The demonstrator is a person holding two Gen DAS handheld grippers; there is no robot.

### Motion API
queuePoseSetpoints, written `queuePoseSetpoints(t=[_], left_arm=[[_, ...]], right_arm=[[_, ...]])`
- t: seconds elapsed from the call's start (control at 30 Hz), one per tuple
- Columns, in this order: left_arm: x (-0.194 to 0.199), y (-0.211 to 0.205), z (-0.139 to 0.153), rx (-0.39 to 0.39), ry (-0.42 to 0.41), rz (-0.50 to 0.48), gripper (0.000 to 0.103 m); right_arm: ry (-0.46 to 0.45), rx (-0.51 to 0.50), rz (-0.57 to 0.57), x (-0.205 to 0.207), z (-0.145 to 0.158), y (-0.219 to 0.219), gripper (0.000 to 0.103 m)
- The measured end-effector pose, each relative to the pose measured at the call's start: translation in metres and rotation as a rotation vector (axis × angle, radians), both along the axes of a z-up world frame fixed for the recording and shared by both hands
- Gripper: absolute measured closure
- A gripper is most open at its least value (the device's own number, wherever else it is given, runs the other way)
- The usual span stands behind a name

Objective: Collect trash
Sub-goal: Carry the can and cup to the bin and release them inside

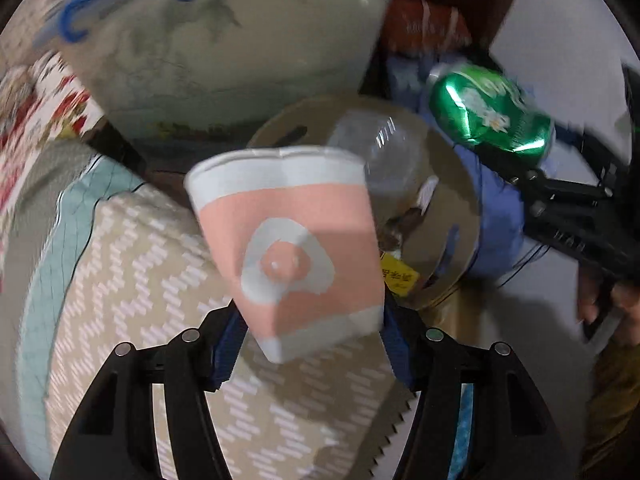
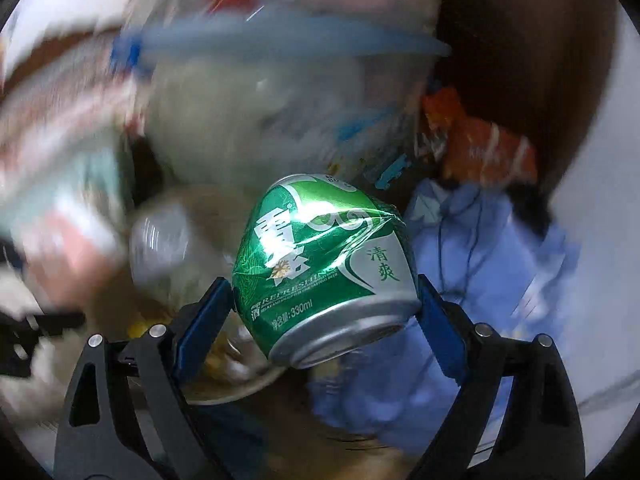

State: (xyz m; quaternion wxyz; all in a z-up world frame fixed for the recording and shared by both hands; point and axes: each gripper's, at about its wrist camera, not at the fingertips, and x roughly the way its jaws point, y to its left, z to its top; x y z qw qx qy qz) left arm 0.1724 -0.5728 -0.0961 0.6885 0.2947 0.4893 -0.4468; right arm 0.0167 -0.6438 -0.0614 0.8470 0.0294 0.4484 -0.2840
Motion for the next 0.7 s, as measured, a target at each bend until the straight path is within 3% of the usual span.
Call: queuePoseSetpoints(t=[0.07, 0.17, 0.3, 0.47, 0.5, 0.63, 0.7], left_arm=[[-0.002, -0.013, -0.005, 0.034, -0.049, -0.011, 0.026], [0.001, -0.013, 0.001, -0.002, -0.069, 0.012, 0.026], [0.010, 0.008, 0.020, -0.096, -0.038, 0.048, 0.026], [0.012, 0.042, 0.044, -0.199, -0.004, 0.093, 0.028], [0.011, 0.050, 0.049, -0.223, 0.005, 0.103, 0.029], [0.014, 0.074, 0.061, -0.289, 0.052, 0.121, 0.035], [0.016, 0.084, 0.062, -0.289, 0.060, 0.136, 0.039]], right_arm=[[0.103, -0.035, 0.099, 0.017, -0.016, 0.013, 0.013], [0.116, -0.113, 0.148, 0.026, -0.024, 0.025, 0.009], [0.004, -0.018, 0.123, 0.014, -0.018, 0.024, 0.008], [-0.170, 0.078, 0.021, -0.012, 0.010, 0.031, 0.010], [-0.211, 0.097, 0.014, -0.020, 0.019, 0.038, 0.013], [-0.256, 0.183, 0.090, -0.004, 0.034, 0.060, 0.053], [-0.250, 0.223, 0.144, 0.016, 0.041, 0.072, 0.057]])
